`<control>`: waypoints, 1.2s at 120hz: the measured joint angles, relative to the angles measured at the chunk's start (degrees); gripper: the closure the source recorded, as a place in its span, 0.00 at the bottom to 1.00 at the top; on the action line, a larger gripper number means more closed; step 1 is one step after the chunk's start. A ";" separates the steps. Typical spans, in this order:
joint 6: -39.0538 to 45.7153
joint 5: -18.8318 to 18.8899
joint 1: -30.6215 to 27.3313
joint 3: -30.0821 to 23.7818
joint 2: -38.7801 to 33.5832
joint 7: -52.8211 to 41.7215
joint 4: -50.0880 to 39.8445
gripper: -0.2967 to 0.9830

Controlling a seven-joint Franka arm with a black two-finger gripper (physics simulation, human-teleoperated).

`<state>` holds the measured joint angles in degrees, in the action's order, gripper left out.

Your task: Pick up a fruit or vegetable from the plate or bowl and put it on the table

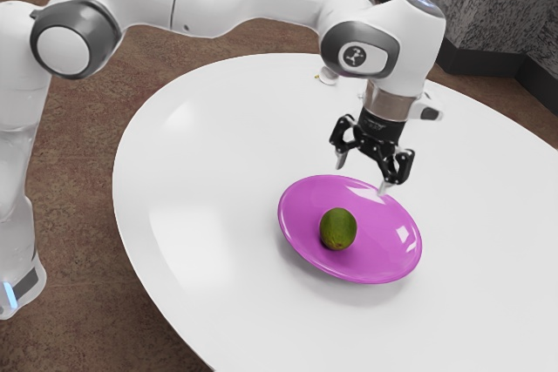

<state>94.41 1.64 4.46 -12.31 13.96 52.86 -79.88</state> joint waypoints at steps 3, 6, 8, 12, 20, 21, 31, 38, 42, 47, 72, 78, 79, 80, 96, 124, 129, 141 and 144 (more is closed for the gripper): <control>-0.08 0.09 0.01 0.04 0.15 1.09 -0.06 0.23; -0.16 0.17 0.00 0.06 0.25 2.18 -0.13 0.23; -0.20 0.22 0.00 0.07 0.31 2.89 -0.15 0.23; -0.28 0.30 0.00 0.08 0.48 4.24 -0.19 0.23; -0.40 0.37 0.00 0.09 0.98 6.75 -0.23 0.23; -0.42 0.38 0.00 0.09 1.06 7.05 -0.23 0.23; -0.52 0.37 -0.01 0.10 1.76 9.78 -0.28 0.23; -0.55 0.31 -0.05 0.10 2.63 11.48 -0.32 0.23; -0.55 0.29 -0.06 0.10 3.13 12.38 -0.31 0.23; -0.55 0.29 -0.05 0.10 3.55 13.44 -0.33 0.23; -0.51 0.22 0.01 -0.01 5.22 17.74 -0.66 0.23; -0.50 0.14 0.02 -0.05 5.52 18.57 -0.81 0.23; -0.50 0.13 0.02 -0.06 5.59 18.70 -0.84 0.23; -0.49 0.12 0.02 -0.06 5.65 18.83 -0.86 0.23; -0.38 -0.10 0.02 -0.08 6.96 20.67 -1.43 0.23; -0.07 -0.76 0.01 -0.08 9.22 22.98 -1.52 0.23; 0.05 -0.82 0.01 -0.08 9.57 23.28 -1.53 0.23; 0.29 -0.93 -0.05 -0.03 10.06 23.94 -1.53 0.23; 0.34 -0.95 -0.06 -0.01 10.21 24.08 -1.53 0.23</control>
<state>94.75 0.69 4.40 -12.32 24.17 76.94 -81.41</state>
